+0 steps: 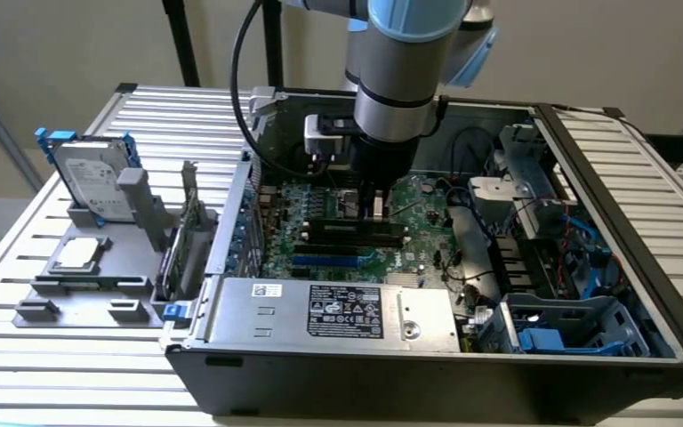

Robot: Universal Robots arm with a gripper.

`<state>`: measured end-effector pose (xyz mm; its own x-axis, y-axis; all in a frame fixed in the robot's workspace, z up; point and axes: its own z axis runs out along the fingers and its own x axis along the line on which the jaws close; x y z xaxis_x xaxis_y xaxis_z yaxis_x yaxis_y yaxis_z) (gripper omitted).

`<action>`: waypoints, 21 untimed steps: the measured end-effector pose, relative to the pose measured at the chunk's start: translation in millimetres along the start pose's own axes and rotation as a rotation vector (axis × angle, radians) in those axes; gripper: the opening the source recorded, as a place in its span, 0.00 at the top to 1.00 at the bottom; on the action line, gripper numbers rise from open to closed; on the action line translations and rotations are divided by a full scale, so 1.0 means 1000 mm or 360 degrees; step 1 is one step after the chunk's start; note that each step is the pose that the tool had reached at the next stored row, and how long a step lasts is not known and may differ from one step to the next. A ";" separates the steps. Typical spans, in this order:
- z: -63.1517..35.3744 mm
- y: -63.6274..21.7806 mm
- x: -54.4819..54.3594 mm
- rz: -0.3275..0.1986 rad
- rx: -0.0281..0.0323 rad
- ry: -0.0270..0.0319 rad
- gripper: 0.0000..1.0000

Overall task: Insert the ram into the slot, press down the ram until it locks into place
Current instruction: 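Insert the ram into the slot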

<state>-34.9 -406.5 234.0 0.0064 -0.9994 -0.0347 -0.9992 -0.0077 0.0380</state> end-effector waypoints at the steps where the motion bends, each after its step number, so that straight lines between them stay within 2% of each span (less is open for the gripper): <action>1: 0.0002 0.0000 0.000 0.0000 -0.00001 0.00045 0.87; 5: 0.0010 0.0000 -0.001 0.0000 -0.00001 0.00261 0.87; 6: 0.0011 -0.0001 -0.001 -0.0001 -0.00002 0.00284 0.87; 21: 0.0029 -0.0001 -0.004 -0.0016 -0.00006 0.00303 0.87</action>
<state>-34.9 -402.8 231.2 0.0169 -0.9997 -0.0161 -0.9991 -0.0175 0.0381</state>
